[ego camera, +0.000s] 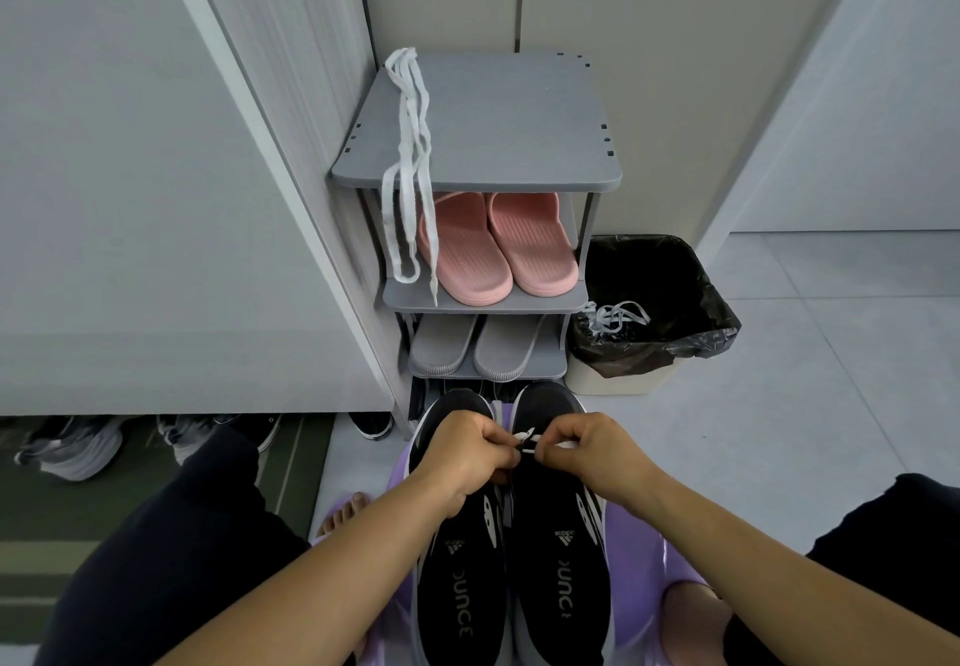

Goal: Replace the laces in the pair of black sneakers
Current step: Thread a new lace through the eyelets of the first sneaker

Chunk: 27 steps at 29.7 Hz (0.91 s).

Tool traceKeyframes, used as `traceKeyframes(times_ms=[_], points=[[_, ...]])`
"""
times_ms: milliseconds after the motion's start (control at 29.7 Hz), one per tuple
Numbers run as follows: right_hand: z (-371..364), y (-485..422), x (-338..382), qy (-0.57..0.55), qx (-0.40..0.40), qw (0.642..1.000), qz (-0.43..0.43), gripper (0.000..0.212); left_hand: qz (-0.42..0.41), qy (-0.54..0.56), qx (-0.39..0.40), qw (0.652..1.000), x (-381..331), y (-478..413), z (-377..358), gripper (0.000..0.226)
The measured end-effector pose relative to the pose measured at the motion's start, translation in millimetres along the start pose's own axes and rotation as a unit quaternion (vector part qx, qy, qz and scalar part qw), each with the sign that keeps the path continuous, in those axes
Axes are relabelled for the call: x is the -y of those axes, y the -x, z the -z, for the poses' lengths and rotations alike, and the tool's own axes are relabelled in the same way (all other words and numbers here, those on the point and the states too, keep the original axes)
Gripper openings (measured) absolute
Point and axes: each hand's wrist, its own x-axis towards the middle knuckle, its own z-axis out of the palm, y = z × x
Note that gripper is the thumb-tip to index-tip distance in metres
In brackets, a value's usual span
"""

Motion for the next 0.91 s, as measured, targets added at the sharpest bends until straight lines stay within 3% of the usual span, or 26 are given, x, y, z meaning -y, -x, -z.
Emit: traceKeyframes(times_ms=[236,438,607,910], points=[[3.0,1.9,1.7,-0.025,0.017,1.0,-0.005,0.022,0.015,-0.012,0.007,1.0,-0.2,-3.3,-0.3,0.02],[1.2,-1.4,-0.3,0.036,0.012,0.999,-0.002,0.018,0.009,0.024,0.013,1.0,4.5,-2.5,-1.5,0.017],[2.6,1.8,2.9,-0.039,0.037,0.998,-0.019,0.012,0.014,0.077,0.021,0.997,5.5,0.1,0.8,0.012],[-4.4,0.2,0.7,0.052,0.011,0.999,-0.004,0.022,0.022,0.095,0.025,0.995,5.0,2.8,1.6,0.013]])
